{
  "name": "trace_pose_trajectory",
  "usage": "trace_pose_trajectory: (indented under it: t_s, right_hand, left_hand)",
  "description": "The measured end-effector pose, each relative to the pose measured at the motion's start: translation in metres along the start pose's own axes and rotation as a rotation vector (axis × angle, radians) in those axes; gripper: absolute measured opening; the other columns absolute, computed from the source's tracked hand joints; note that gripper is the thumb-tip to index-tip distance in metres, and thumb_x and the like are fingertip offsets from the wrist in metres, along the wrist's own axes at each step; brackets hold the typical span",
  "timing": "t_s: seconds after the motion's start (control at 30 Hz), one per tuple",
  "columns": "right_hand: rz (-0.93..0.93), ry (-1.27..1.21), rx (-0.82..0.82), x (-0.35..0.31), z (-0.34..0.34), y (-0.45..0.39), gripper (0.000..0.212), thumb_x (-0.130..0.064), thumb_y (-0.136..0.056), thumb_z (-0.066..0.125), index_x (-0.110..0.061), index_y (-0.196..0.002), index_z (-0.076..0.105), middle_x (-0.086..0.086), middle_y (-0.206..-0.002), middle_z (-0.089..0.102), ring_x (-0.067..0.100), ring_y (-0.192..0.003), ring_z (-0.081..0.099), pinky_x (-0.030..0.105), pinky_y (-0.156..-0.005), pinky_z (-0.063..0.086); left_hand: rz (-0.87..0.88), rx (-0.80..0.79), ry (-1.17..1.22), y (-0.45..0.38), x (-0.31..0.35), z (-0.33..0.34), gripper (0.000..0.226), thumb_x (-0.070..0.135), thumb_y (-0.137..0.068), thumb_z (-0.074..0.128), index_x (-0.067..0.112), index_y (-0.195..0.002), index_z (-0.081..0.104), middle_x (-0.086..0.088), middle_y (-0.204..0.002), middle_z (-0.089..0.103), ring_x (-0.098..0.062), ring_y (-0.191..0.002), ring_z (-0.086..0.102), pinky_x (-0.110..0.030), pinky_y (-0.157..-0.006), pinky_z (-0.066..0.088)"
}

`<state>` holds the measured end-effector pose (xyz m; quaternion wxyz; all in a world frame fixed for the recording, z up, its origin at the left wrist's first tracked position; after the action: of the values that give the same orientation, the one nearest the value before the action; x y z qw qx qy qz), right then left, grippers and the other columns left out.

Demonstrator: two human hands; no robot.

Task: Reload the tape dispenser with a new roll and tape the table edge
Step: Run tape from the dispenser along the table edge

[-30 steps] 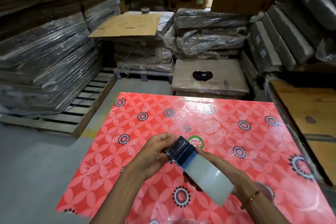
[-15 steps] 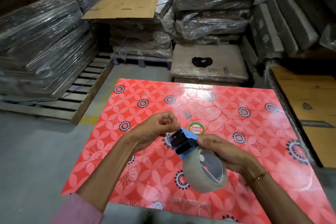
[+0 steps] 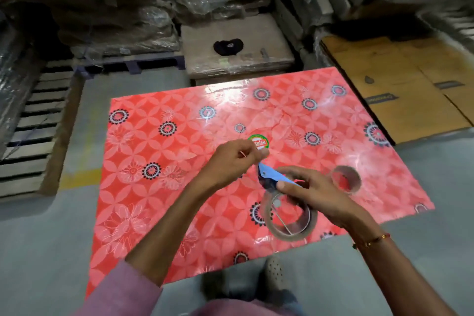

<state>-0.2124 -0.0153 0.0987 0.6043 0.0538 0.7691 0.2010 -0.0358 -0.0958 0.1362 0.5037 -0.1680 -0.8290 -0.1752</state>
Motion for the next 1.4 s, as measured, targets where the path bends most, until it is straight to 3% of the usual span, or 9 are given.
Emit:
trace_pose_trajectory:
  t_s: [0.1, 0.2, 0.33, 0.5, 0.67, 0.87, 1.0, 1.23, 1.4]
  right_hand:
    - [0.029, 0.197, 0.098, 0.016, 0.009, 0.024, 0.032, -0.04, -0.084, 0.081, -0.031, -0.113, 0.072, -0.009, -0.088, 0.071, 0.005, -0.075, 0.06, 0.03, -0.07, 0.048]
    - [0.139, 0.369, 0.226, 0.039, 0.024, 0.052, 0.031, -0.048, -0.079, 0.081, -0.029, -0.099, 0.068, -0.014, -0.075, 0.065, 0.002, -0.066, 0.054, 0.02, -0.061, 0.042]
    - [0.305, 0.486, 0.346, 0.076, 0.05, 0.093, 0.054, -0.066, -0.07, 0.067, -0.024, -0.102, 0.058, -0.004, -0.087, 0.069, 0.018, -0.077, 0.063, 0.033, -0.068, 0.048]
    - [0.47, 0.474, 0.418, 0.114, 0.078, 0.129, 0.048, -0.063, -0.073, 0.065, -0.03, -0.105, 0.052, -0.009, -0.096, 0.068, 0.017, -0.092, 0.066, 0.028, -0.071, 0.047]
    - [0.592, 0.43, 0.399, 0.14, 0.091, 0.144, 0.05, -0.057, -0.075, 0.065, -0.034, -0.117, 0.049, -0.018, -0.106, 0.055, 0.018, -0.11, 0.063, 0.03, -0.08, 0.044]
    - [0.601, 0.374, 0.357, 0.154, 0.094, 0.145, 0.075, -0.052, -0.076, 0.07, -0.031, -0.141, 0.04, -0.011, -0.133, 0.052, 0.017, -0.128, 0.054, 0.027, -0.096, 0.042]
    - [0.573, 0.321, 0.3, 0.162, 0.102, 0.143, 0.067, -0.053, -0.072, 0.063, -0.028, -0.132, 0.045, -0.007, -0.126, 0.056, 0.017, -0.119, 0.058, 0.03, -0.094, 0.047]
    - [0.559, 0.321, 0.293, 0.161, 0.113, 0.132, 0.041, -0.049, -0.075, 0.063, -0.026, -0.102, 0.042, -0.006, -0.101, 0.058, 0.017, -0.085, 0.054, 0.031, -0.074, 0.043]
    - [0.57, 0.328, 0.271, 0.164, 0.121, 0.124, 0.046, -0.058, -0.069, 0.057, -0.029, -0.096, 0.033, -0.004, -0.104, 0.057, 0.028, -0.098, 0.06, 0.041, -0.081, 0.05]
  left_hand:
    - [-0.007, 0.031, 0.014, 0.007, -0.01, 0.026, 0.029, 0.033, -0.084, 0.077, 0.01, -0.069, 0.066, -0.001, -0.061, 0.059, -0.009, -0.056, 0.047, -0.029, -0.059, 0.041]
    - [-0.046, -0.01, 0.056, 0.021, -0.025, 0.059, 0.024, 0.032, -0.075, 0.083, 0.012, -0.07, 0.07, -0.007, -0.066, 0.07, -0.016, -0.06, 0.063, -0.031, -0.062, 0.052]
    - [-0.118, -0.116, 0.117, 0.046, -0.05, 0.1, 0.017, 0.016, -0.076, 0.084, 0.021, -0.073, 0.069, 0.0, -0.069, 0.07, -0.008, -0.065, 0.066, -0.021, -0.065, 0.053]
    - [-0.263, -0.241, 0.207, 0.07, -0.089, 0.14, 0.022, 0.002, -0.078, 0.077, 0.019, -0.086, 0.065, 0.003, -0.081, 0.065, -0.008, -0.075, 0.06, -0.011, -0.066, 0.049]
    - [-0.429, -0.329, 0.207, 0.079, -0.116, 0.168, 0.026, -0.005, -0.081, 0.058, 0.018, -0.09, 0.065, -0.001, -0.081, 0.059, -0.014, -0.07, 0.058, -0.014, -0.058, 0.047]
    - [-0.394, -0.268, -0.047, 0.079, -0.125, 0.173, 0.025, 0.008, -0.083, 0.074, 0.028, -0.073, 0.064, 0.01, -0.074, 0.07, -0.01, -0.073, 0.068, -0.027, -0.068, 0.055]
    - [-0.321, -0.229, -0.107, 0.083, -0.132, 0.169, 0.022, 0.005, -0.079, 0.076, 0.023, -0.069, 0.066, 0.007, -0.07, 0.073, -0.009, -0.071, 0.069, -0.033, -0.069, 0.058]
    - [-0.224, -0.165, -0.237, 0.092, -0.144, 0.152, 0.027, 0.0, -0.079, 0.072, 0.022, -0.067, 0.062, 0.006, -0.068, 0.066, -0.007, -0.068, 0.063, -0.019, -0.058, 0.049]
    - [-0.231, -0.172, -0.195, 0.089, -0.149, 0.148, 0.031, 0.005, -0.084, 0.075, 0.028, -0.07, 0.061, 0.0, -0.076, 0.066, -0.008, -0.068, 0.067, -0.027, -0.059, 0.058]
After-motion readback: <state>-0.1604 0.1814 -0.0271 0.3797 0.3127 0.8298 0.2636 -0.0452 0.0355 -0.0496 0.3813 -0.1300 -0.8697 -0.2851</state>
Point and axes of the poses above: each hand's wrist, its own y-axis away from the middle knuckle, its own z-axis out of the palm, x = y × z, the point moved 6 cm from there along -y, towards the middle knuckle
